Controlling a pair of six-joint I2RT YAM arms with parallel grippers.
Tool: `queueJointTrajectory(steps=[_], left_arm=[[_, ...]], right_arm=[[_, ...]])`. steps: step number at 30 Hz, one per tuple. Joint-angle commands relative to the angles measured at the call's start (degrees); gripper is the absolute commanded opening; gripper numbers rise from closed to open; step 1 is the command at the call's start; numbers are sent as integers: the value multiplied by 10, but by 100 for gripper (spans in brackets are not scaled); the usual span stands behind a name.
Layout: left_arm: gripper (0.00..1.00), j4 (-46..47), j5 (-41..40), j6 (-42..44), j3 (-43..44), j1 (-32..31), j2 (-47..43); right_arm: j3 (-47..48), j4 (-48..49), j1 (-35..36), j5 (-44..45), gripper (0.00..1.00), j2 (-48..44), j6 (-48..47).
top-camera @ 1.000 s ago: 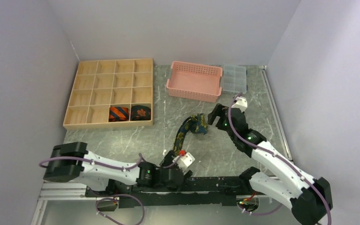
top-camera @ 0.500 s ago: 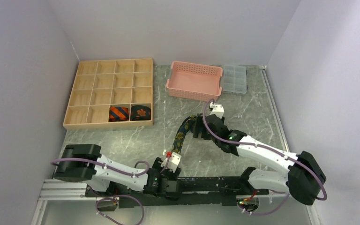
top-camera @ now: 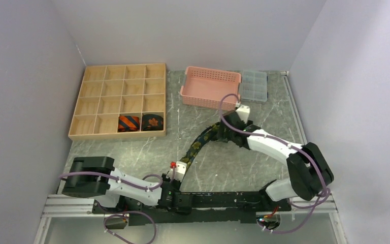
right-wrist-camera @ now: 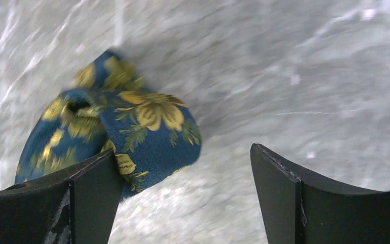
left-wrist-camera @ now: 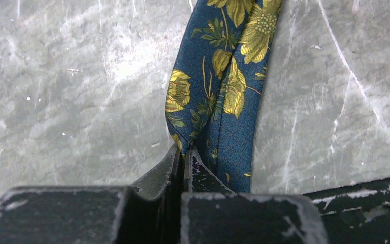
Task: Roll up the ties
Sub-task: Flatten out the tie at the center of the board.
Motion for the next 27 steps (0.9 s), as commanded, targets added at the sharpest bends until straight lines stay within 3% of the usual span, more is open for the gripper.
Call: queueJointTrajectory(steps=[1, 6, 9, 12, 17, 21, 27], left_arm=[[3, 7, 0, 12, 7, 13, 31], [3, 123, 31, 120, -29, 48, 2], [3, 175, 51, 184, -45, 83, -19], [3, 214, 79, 253, -51, 115, -34], [3, 267, 119, 322, -54, 181, -40], [3, 281, 152, 332, -65, 239, -51], [3, 237, 128, 307, -69, 280, -81]], right_arm=[[17, -12, -99, 4, 93, -44, 7], [69, -33, -200, -34, 95, -28, 22], [99, -50, -260, -22, 96, -14, 25], [120, -74, -275, 20, 96, -18, 22], [76, -18, -224, -70, 93, -75, -16], [42, -44, -136, -76, 97, -67, -22], [-29, -7, -136, -37, 96, -39, 4]])
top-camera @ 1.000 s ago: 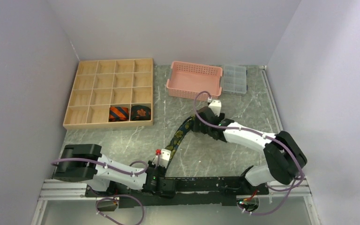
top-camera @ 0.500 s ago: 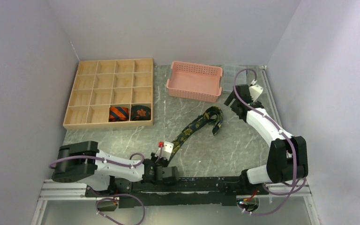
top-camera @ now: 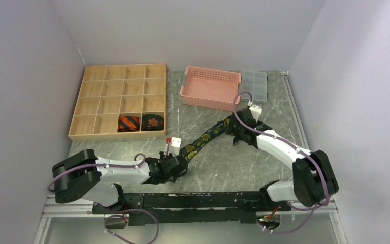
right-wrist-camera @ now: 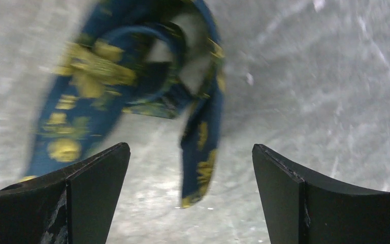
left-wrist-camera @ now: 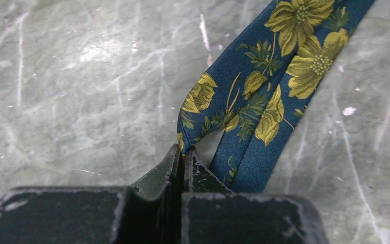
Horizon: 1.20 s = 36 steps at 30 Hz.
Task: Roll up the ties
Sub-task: Flatten out the tie at the center of the board.
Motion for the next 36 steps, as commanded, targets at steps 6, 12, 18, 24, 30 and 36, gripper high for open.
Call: queueJointTrajectory(steps=[6, 12, 18, 24, 30, 36], left_arm=[[3, -38, 12, 12, -6, 46, -5], [3, -16, 26, 7, -24, 51, 2], [3, 22, 43, 29, -42, 74, -14], [3, 20, 49, 38, -32, 77, 0], [3, 42, 64, 35, -47, 95, -1], [3, 84, 96, 51, -66, 131, -2]], right_arm=[[14, 21, -24, 67, 96, 112, 6], [19, 37, -35, 62, 96, 73, 12], [-3, 43, -20, 41, 100, 2, -4], [56, 30, -33, 51, 99, 121, -6], [58, 13, -84, 53, 96, 161, 7], [31, -12, -143, 48, 96, 122, 23]])
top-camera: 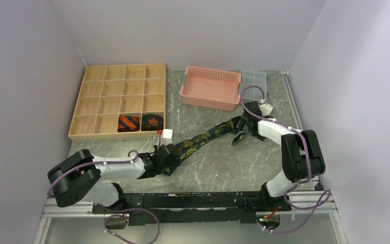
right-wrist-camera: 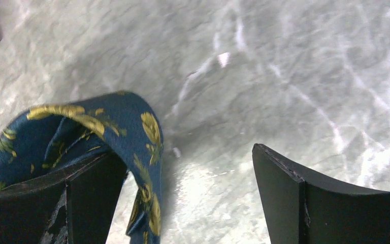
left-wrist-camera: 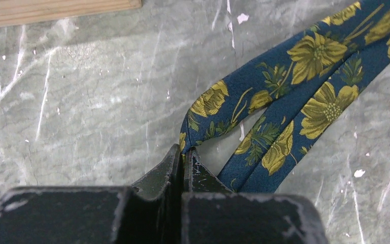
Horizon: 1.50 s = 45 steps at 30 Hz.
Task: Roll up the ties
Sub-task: Flatten out the tie at the center of the board.
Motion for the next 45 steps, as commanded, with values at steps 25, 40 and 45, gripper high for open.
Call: queueJointTrajectory(steps=[25, 40, 45], left_arm=[[3, 21, 60, 98, 28, 56, 67], [47, -94, 103, 114, 38, 53, -137], [56, -120, 140, 127, 44, 31, -196]], right_arm=[[57, -159, -22, 137, 95, -226, -16], [-43, -79, -29, -18, 74, -172, -12], [-47, -48, -30, -41, 75, -125, -7]])
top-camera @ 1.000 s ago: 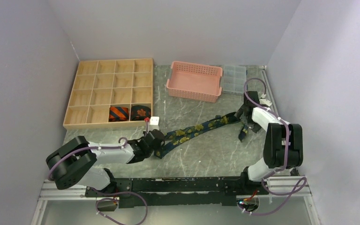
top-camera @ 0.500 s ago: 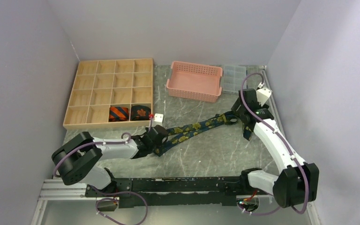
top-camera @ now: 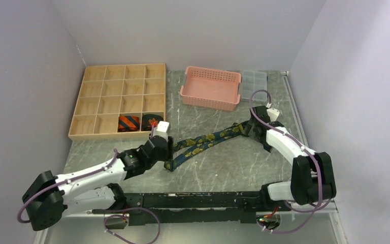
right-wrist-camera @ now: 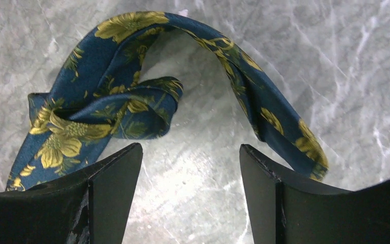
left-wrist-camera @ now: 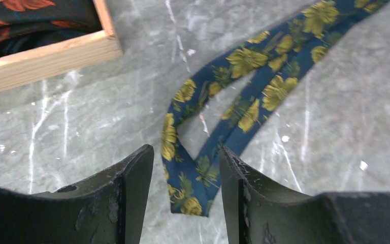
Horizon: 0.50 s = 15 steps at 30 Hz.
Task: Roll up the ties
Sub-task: Flatten out the tie at the center of the board.
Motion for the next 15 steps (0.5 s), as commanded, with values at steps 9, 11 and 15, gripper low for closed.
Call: queueJointTrajectory(steps=[9, 11, 15], left_arm=[[58, 57, -42, 24, 21, -102, 159], [55, 66, -54, 32, 38, -97, 214], [28, 71, -47, 21, 52, -83, 311]], right_arm=[[2, 86, -5, 9, 71, 86, 13], [5, 88, -9, 13, 71, 99, 13], [17, 76, -29, 22, 71, 119, 12]])
